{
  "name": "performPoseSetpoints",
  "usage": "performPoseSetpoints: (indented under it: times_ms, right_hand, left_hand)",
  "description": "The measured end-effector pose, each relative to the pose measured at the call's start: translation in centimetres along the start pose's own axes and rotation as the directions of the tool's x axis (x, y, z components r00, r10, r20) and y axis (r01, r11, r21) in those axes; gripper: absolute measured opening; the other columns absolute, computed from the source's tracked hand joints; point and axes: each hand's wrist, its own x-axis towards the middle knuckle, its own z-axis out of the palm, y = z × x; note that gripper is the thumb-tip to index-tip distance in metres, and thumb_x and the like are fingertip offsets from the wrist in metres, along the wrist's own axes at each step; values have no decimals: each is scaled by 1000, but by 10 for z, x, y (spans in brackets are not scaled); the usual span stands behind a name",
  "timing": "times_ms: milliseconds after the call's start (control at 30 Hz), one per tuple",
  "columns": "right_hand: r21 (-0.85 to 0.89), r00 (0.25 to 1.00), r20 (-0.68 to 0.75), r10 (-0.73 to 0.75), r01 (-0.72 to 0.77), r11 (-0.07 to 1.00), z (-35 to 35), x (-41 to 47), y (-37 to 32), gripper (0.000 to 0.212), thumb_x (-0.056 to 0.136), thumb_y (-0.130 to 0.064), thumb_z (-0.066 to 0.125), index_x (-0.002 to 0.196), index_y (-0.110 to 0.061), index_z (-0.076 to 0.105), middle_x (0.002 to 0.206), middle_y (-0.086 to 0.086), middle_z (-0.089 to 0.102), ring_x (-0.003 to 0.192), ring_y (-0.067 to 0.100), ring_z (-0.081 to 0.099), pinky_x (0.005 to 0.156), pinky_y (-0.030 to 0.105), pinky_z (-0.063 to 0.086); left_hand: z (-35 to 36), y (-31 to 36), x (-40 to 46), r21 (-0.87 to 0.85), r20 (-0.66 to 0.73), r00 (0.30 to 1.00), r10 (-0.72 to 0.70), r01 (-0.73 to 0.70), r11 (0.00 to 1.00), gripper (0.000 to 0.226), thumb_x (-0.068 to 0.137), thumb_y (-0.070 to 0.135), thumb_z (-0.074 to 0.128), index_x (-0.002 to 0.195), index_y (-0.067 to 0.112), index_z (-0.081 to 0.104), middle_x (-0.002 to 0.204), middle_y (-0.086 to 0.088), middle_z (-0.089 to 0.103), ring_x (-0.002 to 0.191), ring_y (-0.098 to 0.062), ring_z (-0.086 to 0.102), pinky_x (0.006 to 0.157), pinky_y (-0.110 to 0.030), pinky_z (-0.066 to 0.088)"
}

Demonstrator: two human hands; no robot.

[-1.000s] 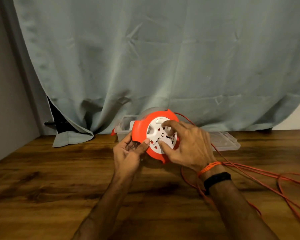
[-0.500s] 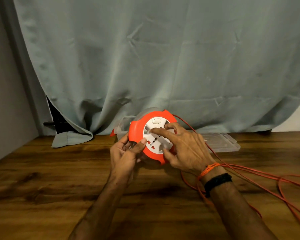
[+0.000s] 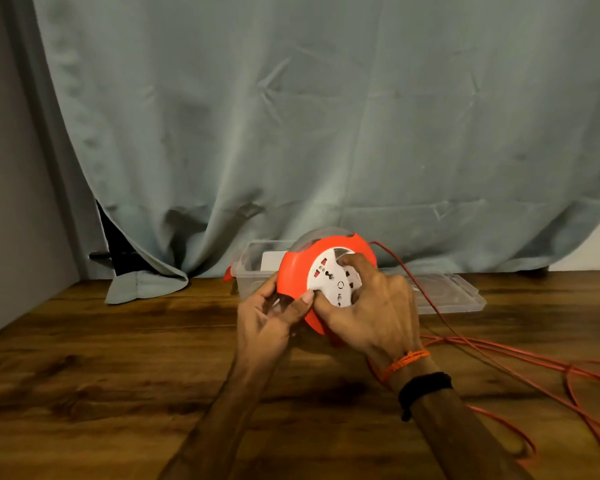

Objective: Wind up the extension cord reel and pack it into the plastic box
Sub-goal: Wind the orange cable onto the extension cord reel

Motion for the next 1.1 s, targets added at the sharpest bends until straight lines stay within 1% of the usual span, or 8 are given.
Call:
performPoseSetpoints:
  times_ms: [100,300,433,567,700,833,967,1100]
  right_hand:
    - [-11,999,-48,-20,19,1000,3,-1,2,64,64,-65,65,118,-30,63,70,10,72,70,34,70,61,40,57]
    - [-56,994,-5,-111,110,992,2,-3,4,65,68,-64,58,122,-28,61,68,10,71,65,34,69,58,40,57]
    - [-81,984,10,-178,179,981,2,-5,2,63,70,-66,57,121,-28,61,62,7,69,58,33,67,53,39,55]
    - [-152,946,9,-323,321,935,-9,-1,6,59,76,-66,57,124,-30,61,64,2,71,56,30,67,50,34,53]
    - [-170,928,16,-373,370,913,-20,4,14,58,70,-57,57,123,-34,63,74,-6,74,64,24,69,54,32,51]
    - [-184,910,123,-397,414,892,-18,1,15,73,71,-62,48,140,-40,46,79,-1,73,70,29,67,62,34,50]
    - [-165,927,121,-356,372,913,-14,1,13,71,77,-67,46,142,-37,44,81,4,73,73,29,68,65,35,53]
    - [-87,984,80,-161,168,982,-9,-3,5,66,75,-69,54,132,-37,51,83,3,74,83,28,69,72,36,55]
  left_hand:
    - [0,-1,0,49,-16,1000,-12,13,999,58,70,19,73,125,7,62,112,-13,72,100,-27,71,78,-40,60]
    - [-12,5,4,407,-84,993,83,-42,913,68,59,42,84,120,15,68,104,2,75,92,-12,72,84,-43,59]
    - [-17,7,2,372,-93,995,25,12,928,66,58,35,85,117,11,69,104,-6,75,89,-22,74,75,-48,60]
    - [-18,8,3,223,-155,987,-49,83,971,38,72,16,80,108,9,71,98,-11,76,77,-22,75,62,-38,60]
    - [-16,10,3,128,-182,980,-84,108,986,34,74,10,78,108,4,71,92,-10,77,76,-25,75,57,-33,60]
    - [-13,8,1,156,-159,986,-54,79,984,36,74,10,79,109,7,71,92,-6,77,79,-22,75,59,-35,60]
    - [-12,10,-2,188,-123,992,-8,31,982,33,73,9,79,104,17,70,84,2,78,73,-18,75,54,-29,58]
    - [-9,10,-5,207,-99,995,9,12,978,33,72,6,79,101,20,69,72,8,76,63,-14,73,48,-26,56]
